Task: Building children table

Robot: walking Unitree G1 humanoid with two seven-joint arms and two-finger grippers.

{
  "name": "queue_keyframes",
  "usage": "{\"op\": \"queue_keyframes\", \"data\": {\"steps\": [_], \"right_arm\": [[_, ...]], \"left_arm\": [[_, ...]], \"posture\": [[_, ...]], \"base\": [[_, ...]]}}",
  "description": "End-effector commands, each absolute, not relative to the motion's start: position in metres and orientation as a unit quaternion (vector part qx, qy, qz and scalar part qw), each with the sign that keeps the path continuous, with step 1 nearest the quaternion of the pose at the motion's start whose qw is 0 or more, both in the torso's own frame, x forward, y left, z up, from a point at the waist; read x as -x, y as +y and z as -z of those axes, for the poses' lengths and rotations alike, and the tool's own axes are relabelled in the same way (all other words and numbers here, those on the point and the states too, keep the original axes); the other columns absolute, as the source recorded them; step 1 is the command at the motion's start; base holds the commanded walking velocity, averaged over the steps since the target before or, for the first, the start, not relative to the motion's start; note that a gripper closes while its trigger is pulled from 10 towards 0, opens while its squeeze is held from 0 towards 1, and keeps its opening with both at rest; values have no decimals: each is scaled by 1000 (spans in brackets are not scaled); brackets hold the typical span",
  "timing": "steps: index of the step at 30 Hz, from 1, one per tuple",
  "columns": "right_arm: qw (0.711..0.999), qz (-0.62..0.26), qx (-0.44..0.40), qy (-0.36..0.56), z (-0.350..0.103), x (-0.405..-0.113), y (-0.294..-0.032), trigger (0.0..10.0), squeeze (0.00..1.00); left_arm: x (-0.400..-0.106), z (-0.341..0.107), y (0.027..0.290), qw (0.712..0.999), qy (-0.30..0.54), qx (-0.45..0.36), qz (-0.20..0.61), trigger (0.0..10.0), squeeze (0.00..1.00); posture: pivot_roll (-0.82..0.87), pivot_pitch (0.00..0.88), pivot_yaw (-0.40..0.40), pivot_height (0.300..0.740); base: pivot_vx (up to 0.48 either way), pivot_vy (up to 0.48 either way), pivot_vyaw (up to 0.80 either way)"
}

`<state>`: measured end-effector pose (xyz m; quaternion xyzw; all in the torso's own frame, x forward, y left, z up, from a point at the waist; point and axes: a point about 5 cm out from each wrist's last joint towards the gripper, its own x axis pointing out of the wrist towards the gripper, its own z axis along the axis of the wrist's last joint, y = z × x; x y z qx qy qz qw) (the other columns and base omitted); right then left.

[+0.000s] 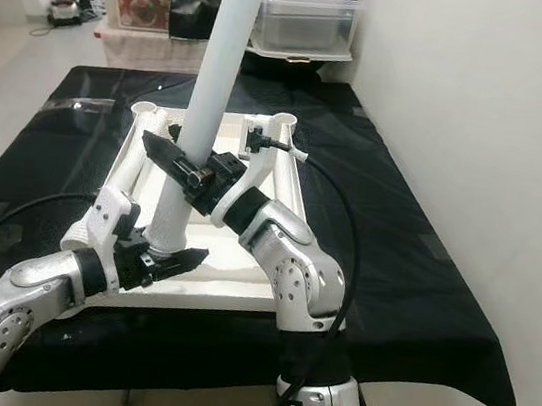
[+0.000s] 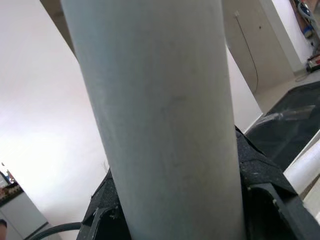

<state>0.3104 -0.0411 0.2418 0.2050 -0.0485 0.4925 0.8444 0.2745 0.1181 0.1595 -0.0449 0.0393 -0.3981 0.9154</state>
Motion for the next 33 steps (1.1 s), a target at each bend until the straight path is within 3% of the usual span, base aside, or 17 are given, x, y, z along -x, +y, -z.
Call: {"op": "queue_keyframes", "data": {"steps": [1,6,7,11,12,16,17,19,21,22,23,24,25,26,31,32,33], "right_arm": [[825,-521,-209,-62,-249,-302,-29,0,0],[830,-514,-205,-61,-251,-305,-30,0,0],[831,-510,-213,-59,-252,-306,-30,10000,0],[828,-511,-224,-62,-255,-307,-31,10000,0],[815,-524,-234,-71,-261,-306,-34,10000,1000],[806,-536,-240,-79,-265,-305,-36,10000,1000],[778,-575,-241,-82,-268,-301,-39,10000,0],[736,-630,-236,-73,-269,-295,-45,10000,0],[736,-630,-236,-73,-269,-295,-45,10000,0],[722,-650,-228,-67,-269,-293,-47,10000,0],[722,-650,-228,-67,-269,-293,-47,10000,0],[704,-675,-212,-58,-267,-288,-50,10000,0],[690,-695,-197,-46,-264,-284,-51,9059,0],[681,-708,-185,-34,-259,-281,-52,4118,0],[676,-715,-175,-17,-253,-279,-53,3373,0],[675,-715,-179,-15,-252,-278,-53,0,0],[674,-716,-182,-14,-251,-278,-53,0,0]], "left_arm": [[-272,-155,114,910,42,50,410,0,0],[-268,-151,114,908,47,34,416,0,0],[-268,-151,115,908,49,23,416,0,0],[-267,-151,116,907,50,13,419,0,0],[-260,-154,117,896,54,6,441,0,0],[-255,-156,118,887,57,2,459,0,0],[-244,-157,120,868,67,-22,491,471,0],[-228,-157,123,841,85,-51,532,471,0],[-228,-157,123,841,85,-51,532,471,0],[-223,-157,126,834,93,-57,541,0,0],[-223,-157,126,834,93,-57,541,0,0],[-220,-155,130,831,100,-67,543,0,0],[-218,-154,135,829,107,-76,544,0,0],[-217,-154,139,828,112,-83,543,0,0],[-216,-154,142,829,116,-87,541,0,0],[-216,-155,142,829,116,-87,540,0,0],[-216,-155,142,829,116,-86,540,0,0]], "posture": [[-28,0,-4,740],[-21,0,-8,740],[-18,0,-9,740],[-18,0,-9,740],[-11,0,-12,740],[-11,0,-12,740],[-3,0,-15,740],[8,0,-22,740],[8,0,-22,740],[12,0,-24,740],[12,0,-24,740],[14,0,-26,740],[17,0,-27,740],[21,0,-31,740],[21,0,-31,740],[19,0,-29,740],[19,0,-29,740]], "base": [[0,0,0],[0,0,0],[0,0,0],[0,0,0],[0,0,0],[0,0,0],[0,0,0],[0,0,0],[0,0,0],[0,0,0],[0,0,0],[0,0,0],[0,0,0],[0,0,0],[0,0,0],[0,0,0],[0,0,0]]}}
